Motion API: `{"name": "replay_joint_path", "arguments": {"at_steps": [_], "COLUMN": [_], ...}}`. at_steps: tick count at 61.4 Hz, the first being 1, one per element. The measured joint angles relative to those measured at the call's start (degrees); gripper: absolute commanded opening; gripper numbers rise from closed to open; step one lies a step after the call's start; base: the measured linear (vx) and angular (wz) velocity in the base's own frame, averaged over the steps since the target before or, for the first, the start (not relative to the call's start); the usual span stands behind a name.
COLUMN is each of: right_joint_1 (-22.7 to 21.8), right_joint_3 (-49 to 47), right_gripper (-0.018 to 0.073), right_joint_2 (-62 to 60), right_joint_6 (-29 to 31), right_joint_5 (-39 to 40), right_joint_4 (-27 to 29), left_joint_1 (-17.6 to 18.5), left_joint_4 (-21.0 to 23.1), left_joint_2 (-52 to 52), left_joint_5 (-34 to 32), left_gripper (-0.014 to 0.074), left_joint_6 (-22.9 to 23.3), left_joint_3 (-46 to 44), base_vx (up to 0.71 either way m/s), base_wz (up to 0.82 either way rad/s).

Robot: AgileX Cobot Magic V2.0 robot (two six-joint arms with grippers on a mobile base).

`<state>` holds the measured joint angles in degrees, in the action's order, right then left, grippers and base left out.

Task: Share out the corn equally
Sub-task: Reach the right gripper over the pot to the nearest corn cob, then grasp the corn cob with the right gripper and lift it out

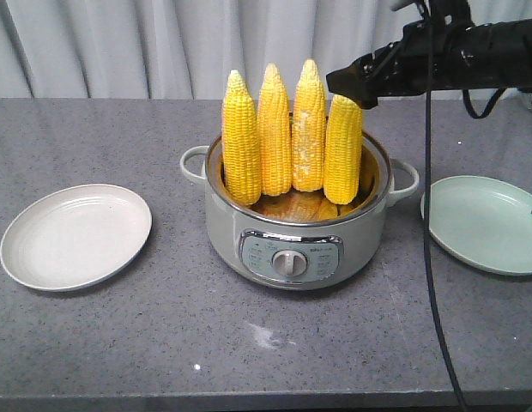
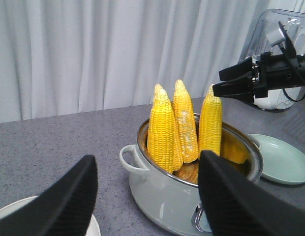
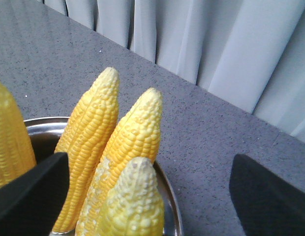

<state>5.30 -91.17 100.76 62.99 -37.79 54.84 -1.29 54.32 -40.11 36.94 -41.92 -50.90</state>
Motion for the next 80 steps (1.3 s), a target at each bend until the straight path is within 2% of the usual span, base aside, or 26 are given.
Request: {"name": "replay_joint_path", "arguments": {"at_steps": [11, 21, 28, 43, 49, 60, 71, 80], "right_joint_1": [1.6, 1.6, 1.6, 1.6, 1.6, 1.6, 1.6, 0.9], "right_joint_3": [-0.1, -0.1, -0.1, -0.1, -0.1, 0.0, 0.0, -0.1], "right_gripper": [0.0603, 0.0527, 0.0417, 0.0095, -0.0007, -0.0008, -0.0007, -0.0006], "right_joint_2": [2.8, 4.3, 4.4, 4.4, 4.2, -0.4, -10.0, -19.3], "right_joint_6": [0.0, -0.1, -0.1, -0.2, -0.2, -0.2, -0.8, -7.2], "right_joint_5": [0.7, 1.0, 0.6, -0.5, -0.9, -1.1, -1.2, -2.0], "right_joint_4": [-0.1, -0.2, -0.3, -0.3, 0.4, 4.1, 5.1, 3.2], "left_joint_1": [0.0, 0.0, 0.0, 0.0, 0.0, 0.0, 0.0, 0.0], "left_joint_4": [0.0, 0.0, 0.0, 0.0, 0.0, 0.0, 0.0, 0.0], "left_joint_2": [0.0, 0.0, 0.0, 0.0, 0.0, 0.0, 0.0, 0.0], "left_joint_5": [0.0, 0.0, 0.0, 0.0, 0.0, 0.0, 0.0, 0.0], "left_gripper": [0.044, 0.044, 0.044, 0.044, 0.044, 0.044, 0.044, 0.044], "left_joint_6": [0.0, 0.0, 0.1, 0.1, 0.1, 0.1, 0.1, 0.1], "left_joint_3": [0.0, 0.0, 0.0, 0.0, 0.0, 0.0, 0.0, 0.0], "base_vx": [0.0, 0.0, 0.0, 0.0, 0.0, 0.0, 0.0, 0.0], "base_wz": [0.0, 0.0, 0.0, 0.0, 0.0, 0.0, 0.0, 0.0]}}
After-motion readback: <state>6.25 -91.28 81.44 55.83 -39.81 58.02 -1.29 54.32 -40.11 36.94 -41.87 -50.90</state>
